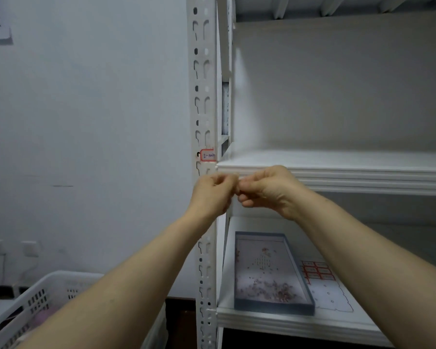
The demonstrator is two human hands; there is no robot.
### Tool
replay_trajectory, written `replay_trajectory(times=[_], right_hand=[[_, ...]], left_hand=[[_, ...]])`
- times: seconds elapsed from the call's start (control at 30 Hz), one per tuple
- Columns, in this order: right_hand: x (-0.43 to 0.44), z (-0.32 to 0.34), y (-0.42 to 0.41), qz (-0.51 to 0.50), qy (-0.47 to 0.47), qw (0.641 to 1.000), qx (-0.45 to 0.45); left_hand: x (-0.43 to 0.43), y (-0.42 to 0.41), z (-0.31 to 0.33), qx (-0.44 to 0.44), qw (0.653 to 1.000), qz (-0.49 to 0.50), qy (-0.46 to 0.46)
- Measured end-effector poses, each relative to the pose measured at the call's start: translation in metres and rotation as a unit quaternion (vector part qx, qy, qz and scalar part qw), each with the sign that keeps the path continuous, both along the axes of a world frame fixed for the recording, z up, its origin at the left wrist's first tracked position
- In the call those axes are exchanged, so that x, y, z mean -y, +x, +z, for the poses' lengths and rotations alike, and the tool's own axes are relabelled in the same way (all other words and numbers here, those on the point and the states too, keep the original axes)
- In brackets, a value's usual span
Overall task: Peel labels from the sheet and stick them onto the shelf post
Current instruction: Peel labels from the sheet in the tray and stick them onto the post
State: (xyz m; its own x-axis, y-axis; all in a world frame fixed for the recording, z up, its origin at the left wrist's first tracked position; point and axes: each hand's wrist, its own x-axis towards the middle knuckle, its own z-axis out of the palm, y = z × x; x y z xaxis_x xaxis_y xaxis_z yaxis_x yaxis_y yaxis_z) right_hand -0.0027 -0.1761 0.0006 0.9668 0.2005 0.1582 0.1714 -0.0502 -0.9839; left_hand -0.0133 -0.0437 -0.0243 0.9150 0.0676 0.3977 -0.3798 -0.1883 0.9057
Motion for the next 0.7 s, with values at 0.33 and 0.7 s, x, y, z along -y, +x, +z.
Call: replay_trajectory(times=[0.33, 0.7], right_hand=[[0.063, -0.084, 0.032, -0.098, -0.152, 0.977, -0.114], [0.086, -0.136, 0.089, -0.105, -0.312, 0.939, -0.102]], left_hand=[[0.046, 0.047, -0.091, -0.214, 0.968, -0.045, 0.120], [0.077, 0.095, -0.132, -0.187, 0.931, 0.036, 0.312]])
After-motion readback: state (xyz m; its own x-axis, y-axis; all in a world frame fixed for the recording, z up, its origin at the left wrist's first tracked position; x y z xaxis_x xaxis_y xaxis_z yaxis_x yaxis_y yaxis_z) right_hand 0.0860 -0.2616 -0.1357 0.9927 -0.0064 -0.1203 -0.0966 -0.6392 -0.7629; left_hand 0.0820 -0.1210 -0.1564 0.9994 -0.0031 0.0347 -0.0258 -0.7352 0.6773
